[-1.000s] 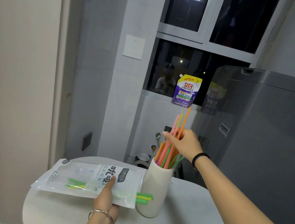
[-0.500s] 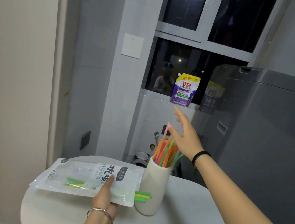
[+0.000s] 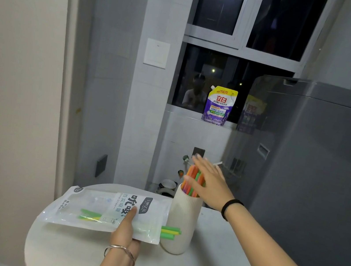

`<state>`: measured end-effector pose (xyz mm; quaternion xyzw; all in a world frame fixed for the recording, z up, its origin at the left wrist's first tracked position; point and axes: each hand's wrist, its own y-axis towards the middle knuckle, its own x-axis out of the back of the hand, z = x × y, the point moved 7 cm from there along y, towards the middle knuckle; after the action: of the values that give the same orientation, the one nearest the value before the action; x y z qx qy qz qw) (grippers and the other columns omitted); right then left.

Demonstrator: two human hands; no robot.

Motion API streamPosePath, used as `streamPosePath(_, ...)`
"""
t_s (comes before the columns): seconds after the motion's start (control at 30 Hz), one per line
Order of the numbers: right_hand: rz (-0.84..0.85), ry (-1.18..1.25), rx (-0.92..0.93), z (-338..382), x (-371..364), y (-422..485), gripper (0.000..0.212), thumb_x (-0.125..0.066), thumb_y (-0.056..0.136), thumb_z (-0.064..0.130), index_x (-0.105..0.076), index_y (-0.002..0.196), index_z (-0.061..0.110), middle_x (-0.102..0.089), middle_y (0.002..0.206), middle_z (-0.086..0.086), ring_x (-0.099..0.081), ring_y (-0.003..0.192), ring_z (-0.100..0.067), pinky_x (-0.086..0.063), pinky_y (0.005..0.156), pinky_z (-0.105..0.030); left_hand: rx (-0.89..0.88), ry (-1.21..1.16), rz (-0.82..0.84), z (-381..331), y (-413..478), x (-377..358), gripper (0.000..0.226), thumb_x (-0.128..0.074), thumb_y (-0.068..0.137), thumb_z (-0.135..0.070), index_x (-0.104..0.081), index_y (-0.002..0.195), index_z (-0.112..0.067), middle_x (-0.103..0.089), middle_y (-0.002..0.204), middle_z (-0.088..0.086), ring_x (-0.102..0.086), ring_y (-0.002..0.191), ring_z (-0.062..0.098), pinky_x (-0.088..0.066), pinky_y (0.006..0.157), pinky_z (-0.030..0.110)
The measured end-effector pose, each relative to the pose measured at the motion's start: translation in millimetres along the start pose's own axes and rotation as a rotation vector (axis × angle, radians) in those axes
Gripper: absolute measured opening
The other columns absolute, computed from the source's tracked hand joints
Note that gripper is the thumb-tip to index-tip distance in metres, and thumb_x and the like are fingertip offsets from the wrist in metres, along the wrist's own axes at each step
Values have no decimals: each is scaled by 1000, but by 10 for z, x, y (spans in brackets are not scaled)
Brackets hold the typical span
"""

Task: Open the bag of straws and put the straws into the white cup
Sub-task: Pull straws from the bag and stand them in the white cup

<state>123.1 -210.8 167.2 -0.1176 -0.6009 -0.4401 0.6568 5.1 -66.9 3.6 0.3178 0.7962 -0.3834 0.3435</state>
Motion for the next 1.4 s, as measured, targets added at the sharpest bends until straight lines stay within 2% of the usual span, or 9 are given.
streamPosePath(0.13, -182, 152, -27, -21, 61, -44, 81, -54, 82, 60, -15, 148, 34, -8, 160, 8, -2, 144, -10, 0, 115, -41, 0, 0, -4, 13, 3, -3, 48, -54, 95, -5, -46, 142, -5, -53, 142, 15, -59, 92, 25, -42, 103, 50)
streamPosePath(0.23, -369, 434, -305, -197, 61, -159, 115, -75, 63, 57, -4, 148, 31, 2, 160, 2, -2, 146, -20, -12, 118, -49, 2, 0, -3, 13, 7, -9, 48, -54, 95, -5, -46, 142, -5, -54, 142, 15, -59, 98, 28, -42, 104, 50)
streamPosePath(0.4, -235, 863, -458, -219, -294, -170, 135, -86, 57, 39, 16, 145, 33, -18, 156, -6, -30, 139, -22, -27, 111, -38, 11, -17, -5, 29, -7, -9, 48, -54, 95, -5, -46, 142, -5, -55, 139, 14, -59, 82, 21, -44, 100, 51)
streamPosePath(0.63, -336, 794, -468, -147, -371, 9, 117, -86, 61, 26, -6, 146, 33, -34, 150, -6, -39, 133, -22, -36, 102, -34, 22, -47, -12, -1, -25, -2, 48, -53, 95, -4, -45, 143, -5, -54, 140, 15, -58, 81, 20, -41, 106, 50)
streamPosePath(0.8, -421, 830, -492, -197, -345, 33, 62, -75, 73, 10, -40, 121, 30, -54, 122, -4, -56, 89, -9, -49, 71, -21, 16, -59, -20, -58, -23, -9, 49, -54, 95, -4, -45, 143, -6, -53, 142, 14, -58, 80, 19, -45, 96, 48)
streamPosePath(1.0, -555, 893, -472, -287, -114, 80, 44, -71, 78, 16, -43, 109, 28, -53, 109, 0, -57, 92, -19, -44, 60, -19, 29, -59, 1, -50, -51, -48, 48, -53, 95, -4, -45, 143, -6, -57, 125, 11, -58, 80, 20, -48, 89, 46)
streamPosePath(1.17, -374, 830, -505, -248, -248, 26, 69, -78, 72, 28, -37, 127, 24, -45, 111, 6, -49, 97, -14, -48, 80, -29, 32, -40, 5, -46, -92, -68, 48, -54, 95, -5, -46, 142, -7, -57, 135, 13, -59, 80, 20, -49, 79, 42)
streamPosePath(1.27, -455, 808, -447, -152, -148, -98, 79, -79, 71, 28, -32, 135, 24, -42, 119, 10, -45, 106, -8, -42, 89, -23, 20, -36, 8, -61, -101, -71, 49, -56, 94, -6, -47, 142, -8, -56, 138, 13, -60, 82, 20, -50, 84, 46)
streamPosePath(1.4, -851, 885, -290, 133, 22, -568, 31, -68, 84, 17, -53, 110, 23, -57, 111, 5, -54, 105, -10, -39, 86, -7, -15, -39, 4, -105, -118, -83, 48, -58, 93, -9, -49, 140, -9, -57, 139, 13, -62, 84, 20, -50, 84, 44)
